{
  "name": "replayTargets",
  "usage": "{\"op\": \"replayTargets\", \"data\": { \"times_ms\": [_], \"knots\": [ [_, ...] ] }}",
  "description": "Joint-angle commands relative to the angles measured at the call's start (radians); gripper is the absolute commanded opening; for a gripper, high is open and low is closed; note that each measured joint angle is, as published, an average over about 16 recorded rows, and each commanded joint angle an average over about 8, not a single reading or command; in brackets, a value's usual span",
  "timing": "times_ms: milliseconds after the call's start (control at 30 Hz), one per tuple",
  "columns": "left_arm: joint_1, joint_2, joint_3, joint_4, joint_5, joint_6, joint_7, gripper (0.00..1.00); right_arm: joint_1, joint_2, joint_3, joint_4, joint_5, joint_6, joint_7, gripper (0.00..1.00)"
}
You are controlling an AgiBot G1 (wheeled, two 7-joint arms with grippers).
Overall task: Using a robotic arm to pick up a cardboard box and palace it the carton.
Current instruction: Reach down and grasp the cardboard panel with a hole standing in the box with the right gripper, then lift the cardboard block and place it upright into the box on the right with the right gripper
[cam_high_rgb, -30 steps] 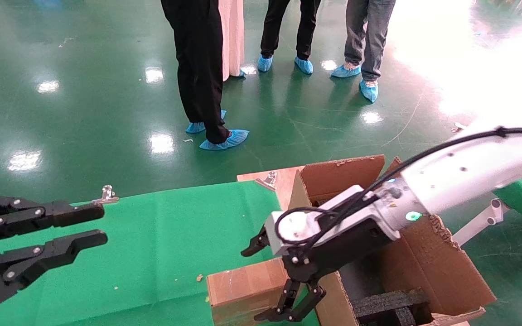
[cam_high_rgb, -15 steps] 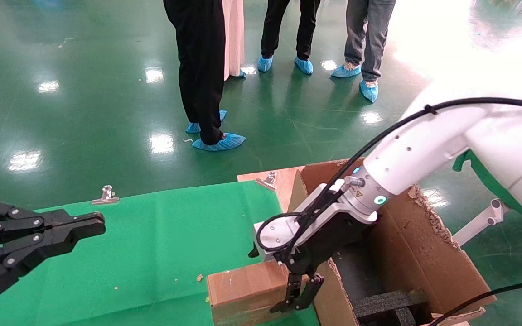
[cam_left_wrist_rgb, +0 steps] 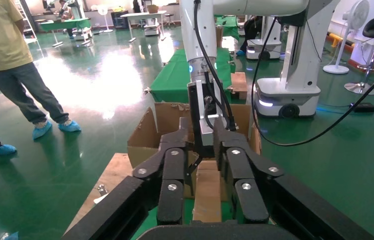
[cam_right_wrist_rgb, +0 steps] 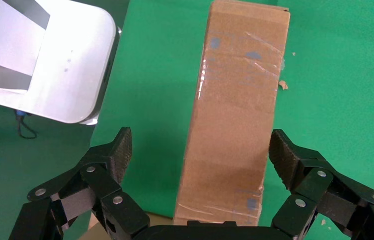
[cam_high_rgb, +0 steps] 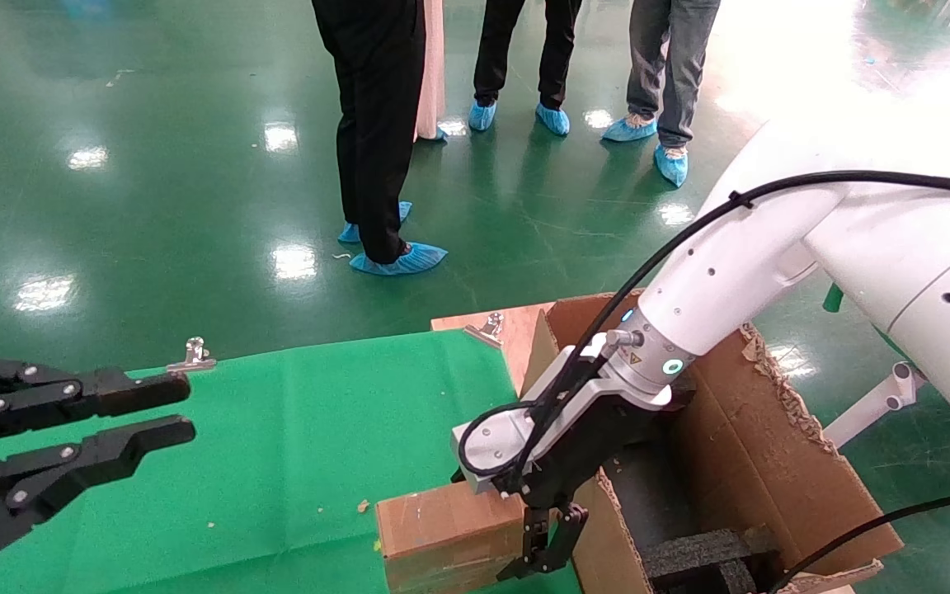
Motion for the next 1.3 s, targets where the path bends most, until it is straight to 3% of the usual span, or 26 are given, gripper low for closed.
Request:
{"op": "replayTargets", "data": {
  "times_ms": [33, 67, 100, 1300],
  "knots": [
    [0.000, 0.000, 0.000, 0.000, 0.000, 0.000, 0.000, 1.00, 0.000, 0.001, 0.002, 0.001, 0.001, 0.000, 0.001, 0.10],
    [0.000, 0.000, 0.000, 0.000, 0.000, 0.000, 0.000, 1.00, -0.001, 0.002, 0.003, 0.002, 0.001, 0.000, 0.002, 0.01],
    [0.000, 0.000, 0.000, 0.000, 0.000, 0.000, 0.000, 1.00, -0.002, 0.003, 0.005, 0.003, 0.001, 0.000, 0.002, 0.00],
    [0.000, 0.000, 0.000, 0.000, 0.000, 0.000, 0.000, 1.00, -0.012, 0.016, 0.025, 0.016, 0.004, 0.004, 0.010, 0.00]
  ]
}}
